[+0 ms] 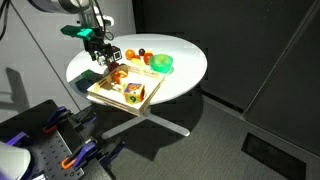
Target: Pick up the pink block and put it in the tray
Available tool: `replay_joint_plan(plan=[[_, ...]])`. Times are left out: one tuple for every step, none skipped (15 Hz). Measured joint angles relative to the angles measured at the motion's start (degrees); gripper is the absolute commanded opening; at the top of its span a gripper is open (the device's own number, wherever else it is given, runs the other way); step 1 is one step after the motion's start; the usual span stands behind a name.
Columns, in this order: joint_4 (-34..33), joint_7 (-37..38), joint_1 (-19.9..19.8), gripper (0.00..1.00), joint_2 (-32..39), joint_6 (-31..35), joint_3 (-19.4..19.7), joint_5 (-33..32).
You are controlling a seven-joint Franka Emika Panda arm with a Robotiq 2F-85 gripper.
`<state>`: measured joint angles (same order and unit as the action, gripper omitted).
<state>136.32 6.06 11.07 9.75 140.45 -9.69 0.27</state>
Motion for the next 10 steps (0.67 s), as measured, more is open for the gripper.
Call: replay_joint_plan(plan=[[-0.81, 0.0, 0.35, 1.0, 0.89, 0.21, -0.09, 0.0], [-1.7, 0.0, 0.69, 1.0, 1.79, 0.39, -0.18, -0.01], [-2.55, 0.0, 1.05, 1.0, 2.68, 0.55, -0.24, -0.01], [-3.36, 0.0, 1.41, 1.0, 3.57, 0.75, -0.31, -0.04], [-4.16, 0.02, 1.82, 1.0, 4.53, 1.13, -0.35, -0.09], [-4.92, 0.13, 2.3, 1.0, 5.56, 1.63, -0.37, -0.3], [-5.67, 0.4, 2.82, 1.0, 6.6, 2.22, -0.37, -0.72], [-6.44, 0.77, 3.36, 1.0, 7.72, 2.76, -0.36, -1.18], [-7.28, 1.38, 3.94, 1.0, 8.85, 3.41, -0.33, -1.8], [-8.08, 2.07, 4.49, 1.0, 9.95, 4.06, -0.28, -2.48]])
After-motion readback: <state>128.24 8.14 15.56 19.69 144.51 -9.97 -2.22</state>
